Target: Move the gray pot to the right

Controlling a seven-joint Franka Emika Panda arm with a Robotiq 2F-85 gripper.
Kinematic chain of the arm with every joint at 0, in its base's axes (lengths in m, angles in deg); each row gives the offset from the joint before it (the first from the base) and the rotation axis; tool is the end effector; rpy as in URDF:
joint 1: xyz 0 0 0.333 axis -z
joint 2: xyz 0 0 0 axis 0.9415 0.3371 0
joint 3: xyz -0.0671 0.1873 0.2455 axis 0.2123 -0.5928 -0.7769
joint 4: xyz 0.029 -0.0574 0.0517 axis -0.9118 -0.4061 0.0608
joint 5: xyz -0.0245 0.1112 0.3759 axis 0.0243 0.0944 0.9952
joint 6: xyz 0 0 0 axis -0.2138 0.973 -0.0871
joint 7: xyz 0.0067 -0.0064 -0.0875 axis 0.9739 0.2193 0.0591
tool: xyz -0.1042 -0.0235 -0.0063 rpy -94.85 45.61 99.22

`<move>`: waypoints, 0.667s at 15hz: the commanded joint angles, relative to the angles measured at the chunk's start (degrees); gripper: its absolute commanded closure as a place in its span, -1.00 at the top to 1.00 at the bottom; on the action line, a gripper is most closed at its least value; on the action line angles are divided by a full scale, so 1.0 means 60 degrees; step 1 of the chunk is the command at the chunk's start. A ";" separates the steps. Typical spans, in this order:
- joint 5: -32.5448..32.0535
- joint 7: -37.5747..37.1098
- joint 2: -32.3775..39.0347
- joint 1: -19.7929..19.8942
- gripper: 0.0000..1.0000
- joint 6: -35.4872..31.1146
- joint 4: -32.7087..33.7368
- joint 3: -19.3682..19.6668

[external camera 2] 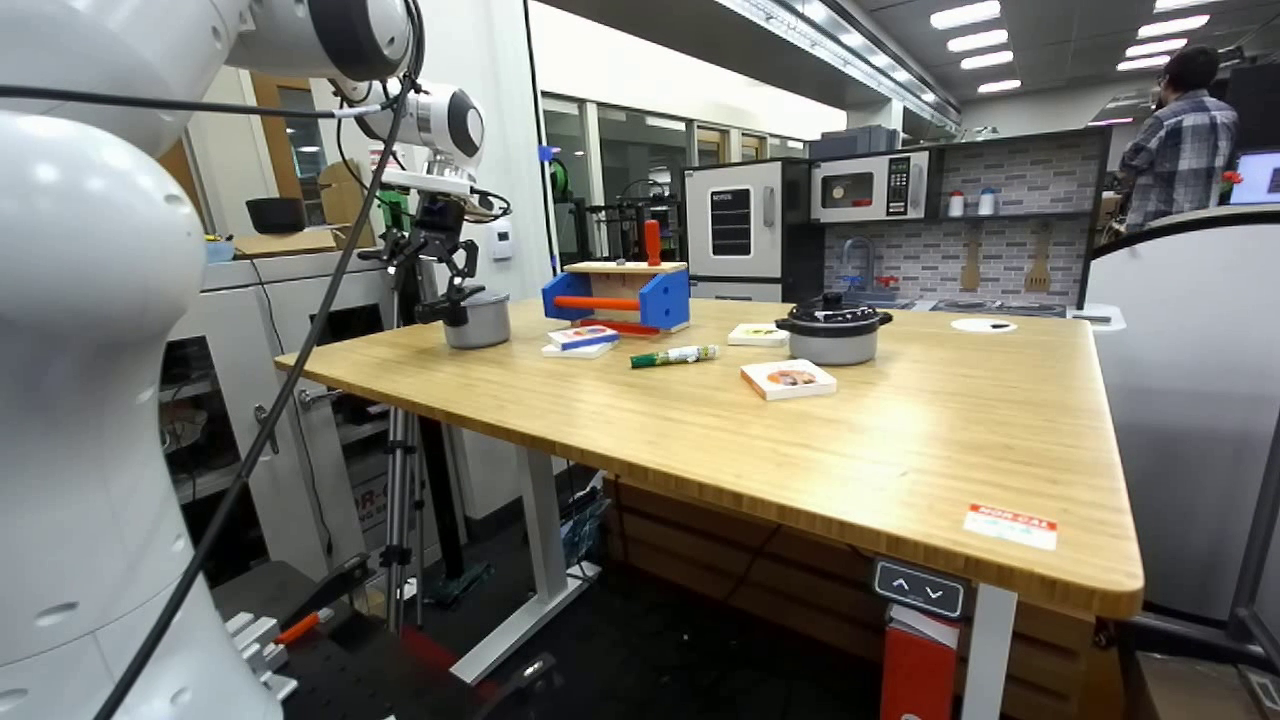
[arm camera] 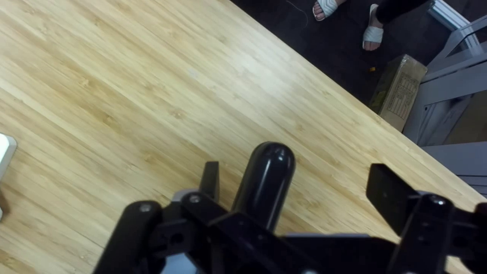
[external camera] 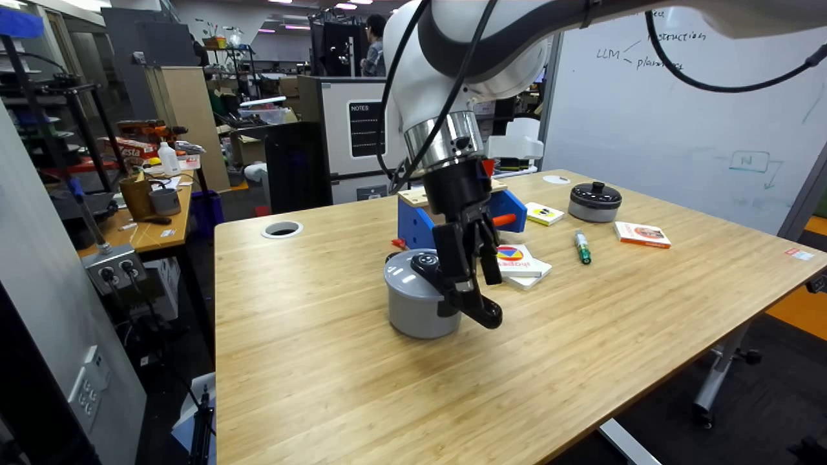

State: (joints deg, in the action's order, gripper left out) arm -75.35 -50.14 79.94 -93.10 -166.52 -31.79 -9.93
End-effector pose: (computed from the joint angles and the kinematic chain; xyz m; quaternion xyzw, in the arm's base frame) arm 0.5718 0.3953 0.3621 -0.9258 -0.2979 0.2287 0.0423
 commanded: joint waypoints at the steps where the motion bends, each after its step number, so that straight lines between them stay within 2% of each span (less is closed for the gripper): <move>1: 0.0056 0.0150 0.0120 0.0007 0.44 0.0292 0.0248 -0.0078; 2: 0.0057 0.0182 0.0161 0.0003 0.39 0.0294 0.0273 -0.0093; 4: 0.0144 0.0255 0.0293 -0.0103 0.13 0.0384 0.0450 0.0021; 6: 0.0131 0.0340 0.0381 -0.0115 0.31 0.0384 0.0516 0.0017; 7: 0.0106 0.0357 0.0448 -0.0129 0.25 0.0405 0.0575 0.0032; 8: 0.0116 0.0410 0.0519 -0.0122 0.31 0.0413 0.0615 0.0027; 9: 0.0113 0.0451 0.0602 -0.0122 -0.05 0.0429 0.0673 0.0029; 10: 0.0121 0.0519 0.0701 -0.0113 -0.12 0.0453 0.0752 0.0023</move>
State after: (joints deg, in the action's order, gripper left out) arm -75.35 -48.74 81.65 -93.31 -166.51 -31.11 -10.24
